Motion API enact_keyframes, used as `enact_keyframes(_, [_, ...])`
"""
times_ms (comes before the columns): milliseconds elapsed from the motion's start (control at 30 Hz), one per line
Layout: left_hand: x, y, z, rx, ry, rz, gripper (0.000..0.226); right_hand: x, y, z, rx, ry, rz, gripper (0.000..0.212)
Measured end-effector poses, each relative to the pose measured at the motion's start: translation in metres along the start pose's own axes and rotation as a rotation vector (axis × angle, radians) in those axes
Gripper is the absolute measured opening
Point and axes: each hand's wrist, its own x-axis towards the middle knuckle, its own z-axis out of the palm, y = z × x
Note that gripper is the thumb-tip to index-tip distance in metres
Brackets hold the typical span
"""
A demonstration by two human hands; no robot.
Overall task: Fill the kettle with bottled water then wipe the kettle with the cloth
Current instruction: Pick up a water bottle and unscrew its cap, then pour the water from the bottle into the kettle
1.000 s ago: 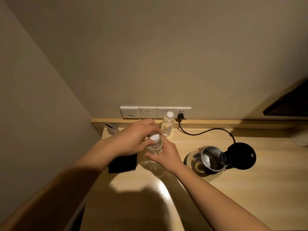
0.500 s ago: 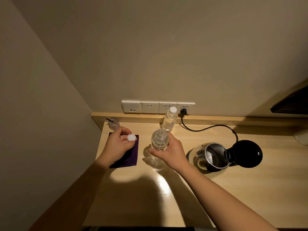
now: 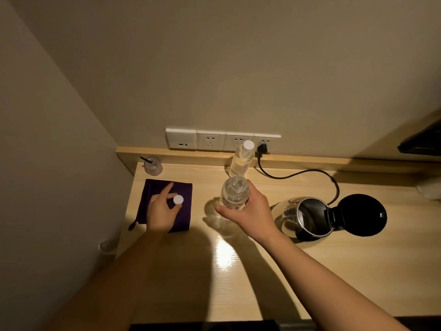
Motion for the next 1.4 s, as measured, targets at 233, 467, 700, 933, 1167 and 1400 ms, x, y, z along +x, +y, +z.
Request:
enact_keyframes(233, [-0.012,0.007,0.0,0.18,0.037,0.003,0.083,-0.003,-0.011,-0.002,0.03,0.011,-0.008,0.063])
enact_keyframes(467, [-0.067,0.087,-0.025,-0.295,-0.469,0.148,0.104,-0.013,-0.019,-0.005,0.098,0.04,0.002,0.061])
enact_keyframes(700, [-0.067,0.137,-0.019,-0.597,-0.568,0.226,0.088,-0.023,-0.021,-0.012,0.02,0.114,-0.06,0.06])
enact_keyframes(933, [-0.074,0.157,-0.004,-0.59,-0.599,0.232,0.075,-0.034,-0.022,-0.026,0.06,0.094,-0.021,0.077])
enact_keyframes(1167, [-0.08,0.159,-0.006,-0.544,-0.663,0.213,0.076,-0.087,0.014,-0.041,0.063,0.095,0.022,0.089])
enact_keyframes(1400, [-0.082,0.172,-0.009,-0.453,-0.797,0.223,0.058,-0.153,0.127,-0.044,-0.359,0.329,0.365,0.062])
